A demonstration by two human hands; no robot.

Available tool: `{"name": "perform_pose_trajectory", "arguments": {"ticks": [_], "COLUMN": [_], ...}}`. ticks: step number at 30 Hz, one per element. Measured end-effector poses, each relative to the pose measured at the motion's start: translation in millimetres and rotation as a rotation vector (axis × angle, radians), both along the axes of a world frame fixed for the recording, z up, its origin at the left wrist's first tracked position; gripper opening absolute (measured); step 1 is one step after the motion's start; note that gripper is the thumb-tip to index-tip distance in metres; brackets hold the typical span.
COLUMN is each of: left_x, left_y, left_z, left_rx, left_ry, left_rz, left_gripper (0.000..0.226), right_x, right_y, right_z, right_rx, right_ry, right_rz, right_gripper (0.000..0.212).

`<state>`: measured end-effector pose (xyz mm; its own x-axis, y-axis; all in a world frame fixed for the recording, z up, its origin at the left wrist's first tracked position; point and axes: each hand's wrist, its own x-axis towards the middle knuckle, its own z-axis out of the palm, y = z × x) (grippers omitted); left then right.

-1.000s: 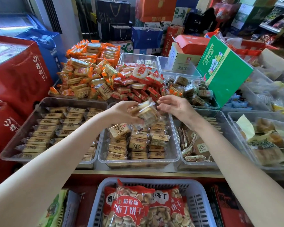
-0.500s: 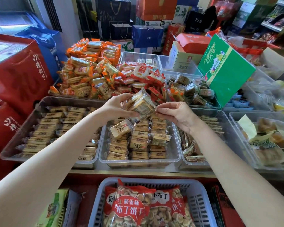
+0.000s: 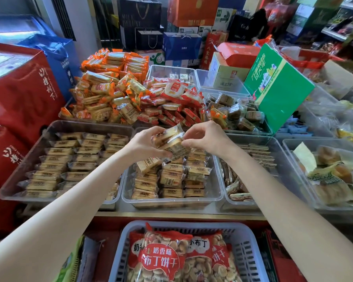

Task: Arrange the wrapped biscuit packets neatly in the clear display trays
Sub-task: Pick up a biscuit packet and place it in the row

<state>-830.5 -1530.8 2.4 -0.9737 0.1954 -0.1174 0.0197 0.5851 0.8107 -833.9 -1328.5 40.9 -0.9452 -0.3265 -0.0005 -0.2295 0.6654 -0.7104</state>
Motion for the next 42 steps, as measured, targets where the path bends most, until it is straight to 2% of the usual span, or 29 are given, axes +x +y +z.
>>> {"name": "perform_pose_trajectory", "arguments": {"ticks": [4, 7, 10, 13, 16, 20, 25, 32, 36, 39, 42], "left_x": [4, 6, 6, 7, 7, 4, 0, -3, -4, -6, -8], "left_y": [1, 1, 5, 7, 2, -4, 0, -1, -2, -2, -6], "left_z": [5, 7, 4, -2, -7, -4, 2, -4, -2, 2, 5], "left_rx": [-0.075, -0.100, -0.092, -0.076, -0.018, 0.076, 0.094, 0.079, 0.084, 0.115, 0.015], "left_ry": [0.061, 0.084, 0.059, 0.055, 0.040, 0.035, 0.062, 0.054, 0.024, -0.014, -0.008], "left_rz": [-0.030, -0.069, -0.069, -0.068, -0.060, -0.061, -0.123, -0.111, -0.135, -0.125, -0.132], "left_gripper": [0.077, 0.079, 0.079, 0.075, 0.072, 0.069, 0.066, 0.065, 0.064, 0.062, 0.065], "right_x": [-2, -1, 1, 3, 1, -10, -11, -11, -10, -11, -17], "right_y": [0, 6, 9, 11, 17, 21, 12, 16, 14, 13, 11], "right_z": [-3, -6, -10, -13, -10, -14, -15, -20, -18, -17, -16], "right_rx": [-0.017, -0.115, -0.219, -0.180, -0.309, -0.135, -0.186, -0.218, -0.164, -0.059, 0.070], "right_ry": [-0.013, -0.030, -0.040, 0.000, -0.068, 0.005, 0.038, -0.039, 0.019, 0.077, 0.080], "right_rz": [0.012, 0.007, -0.059, -0.039, -0.040, -0.047, -0.071, -0.057, -0.062, -0.025, -0.007], "right_gripper": [0.006, 0.007, 0.004, 0.005, 0.004, 0.018, 0.009, 0.014, 0.018, 0.019, 0.014]}}
